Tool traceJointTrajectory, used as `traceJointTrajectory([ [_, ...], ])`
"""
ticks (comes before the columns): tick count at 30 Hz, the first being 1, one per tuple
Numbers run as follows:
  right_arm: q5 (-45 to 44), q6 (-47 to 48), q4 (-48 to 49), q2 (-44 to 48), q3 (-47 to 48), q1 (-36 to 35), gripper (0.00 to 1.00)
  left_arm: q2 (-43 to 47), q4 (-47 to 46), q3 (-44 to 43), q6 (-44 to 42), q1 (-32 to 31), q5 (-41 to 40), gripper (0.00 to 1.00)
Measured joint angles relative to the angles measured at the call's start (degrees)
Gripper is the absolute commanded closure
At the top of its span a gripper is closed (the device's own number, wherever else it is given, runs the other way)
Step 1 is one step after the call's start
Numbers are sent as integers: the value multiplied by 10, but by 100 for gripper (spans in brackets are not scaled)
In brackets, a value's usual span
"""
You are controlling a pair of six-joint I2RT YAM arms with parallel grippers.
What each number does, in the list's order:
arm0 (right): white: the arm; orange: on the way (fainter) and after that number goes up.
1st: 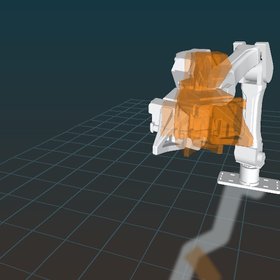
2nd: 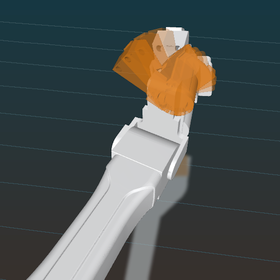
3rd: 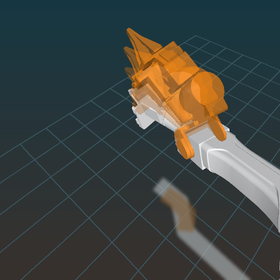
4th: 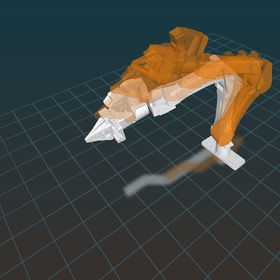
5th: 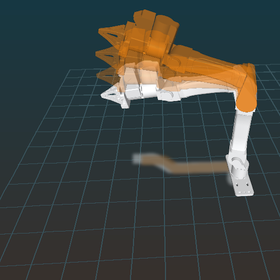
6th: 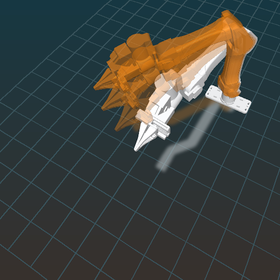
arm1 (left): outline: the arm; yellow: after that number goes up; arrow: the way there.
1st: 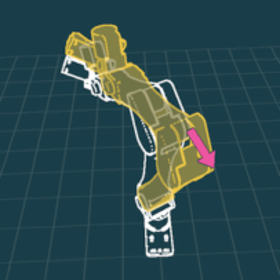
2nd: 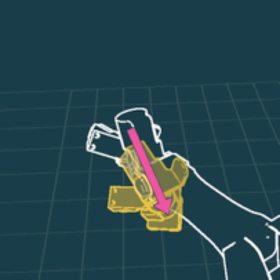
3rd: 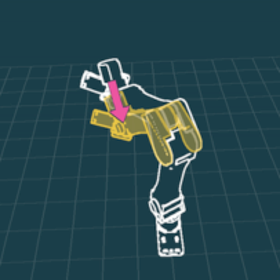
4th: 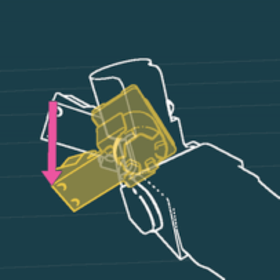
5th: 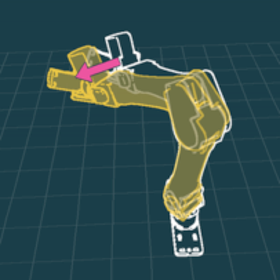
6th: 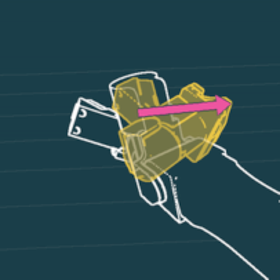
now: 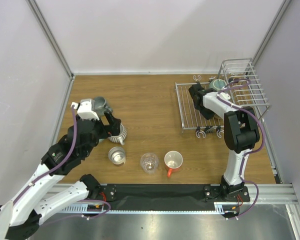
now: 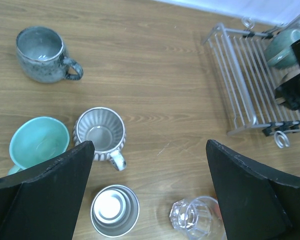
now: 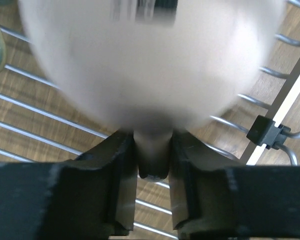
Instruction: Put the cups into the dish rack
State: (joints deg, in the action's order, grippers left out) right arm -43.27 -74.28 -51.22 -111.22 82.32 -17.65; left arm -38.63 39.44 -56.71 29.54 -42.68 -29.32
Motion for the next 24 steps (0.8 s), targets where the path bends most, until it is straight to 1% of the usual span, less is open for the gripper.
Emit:
traceJointTrajectory([
  [1,0,5,2,0,0,0,61,-4,3,0,0,0,0,0],
  [2,-4,9,5,0,0,0,58,-6,5,0,1,0,0,1],
  [3,-7,13,9,0,0,1,53,-8,6,0,2,0,1,0],
  [4,-10,19,12,0,0,2,40,-9,6,0,4,0,2,0],
  [6,-11,30,20,0,0,3,37,-11,6,0,5,0,4,0],
  [12,-13,57,37,0,-3,5,35,-24,4,0,11,0,16,0],
  [15,-13,68,38,2,-4,1,24,-36,2,0,15,0,26,1],
  [17,-12,72,36,6,-4,-2,20,-43,2,0,16,0,33,2],
  [18,-11,73,35,9,-4,-3,15,-49,2,-1,16,0,40,2],
  [24,2,78,18,34,-4,-16,4,-99,19,-25,30,0,75,3],
])
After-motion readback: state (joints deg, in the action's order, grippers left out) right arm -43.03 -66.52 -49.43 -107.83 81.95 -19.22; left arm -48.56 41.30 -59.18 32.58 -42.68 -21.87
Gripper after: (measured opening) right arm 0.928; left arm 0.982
